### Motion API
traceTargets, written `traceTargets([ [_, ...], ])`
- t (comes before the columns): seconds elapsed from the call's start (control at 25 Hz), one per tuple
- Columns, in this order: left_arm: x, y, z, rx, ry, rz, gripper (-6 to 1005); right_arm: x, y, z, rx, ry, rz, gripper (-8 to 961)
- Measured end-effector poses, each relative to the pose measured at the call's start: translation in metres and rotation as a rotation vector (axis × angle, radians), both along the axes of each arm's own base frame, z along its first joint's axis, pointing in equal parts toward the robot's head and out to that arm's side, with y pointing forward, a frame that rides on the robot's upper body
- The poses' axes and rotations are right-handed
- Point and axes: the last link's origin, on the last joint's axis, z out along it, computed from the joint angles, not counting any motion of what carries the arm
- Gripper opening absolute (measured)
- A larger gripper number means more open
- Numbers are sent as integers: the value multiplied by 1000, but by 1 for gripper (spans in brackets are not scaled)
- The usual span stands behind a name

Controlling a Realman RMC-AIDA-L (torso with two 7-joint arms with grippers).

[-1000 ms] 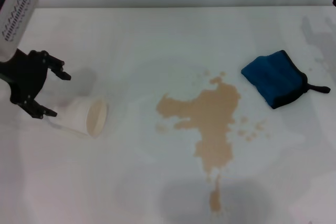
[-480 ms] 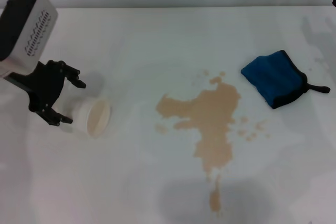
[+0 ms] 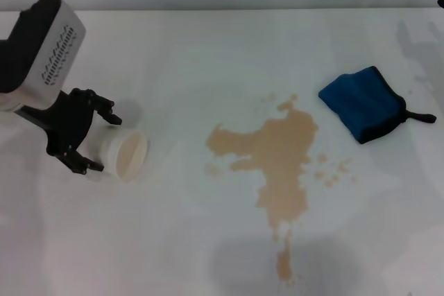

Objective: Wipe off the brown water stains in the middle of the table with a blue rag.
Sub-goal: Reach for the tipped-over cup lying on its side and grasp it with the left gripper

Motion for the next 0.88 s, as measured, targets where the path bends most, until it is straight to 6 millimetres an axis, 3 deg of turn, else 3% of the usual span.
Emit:
traceTargets([
  [0.88,-3,-4,-14,5,-19,11,863,5,-6,0,0,8,-1,696],
])
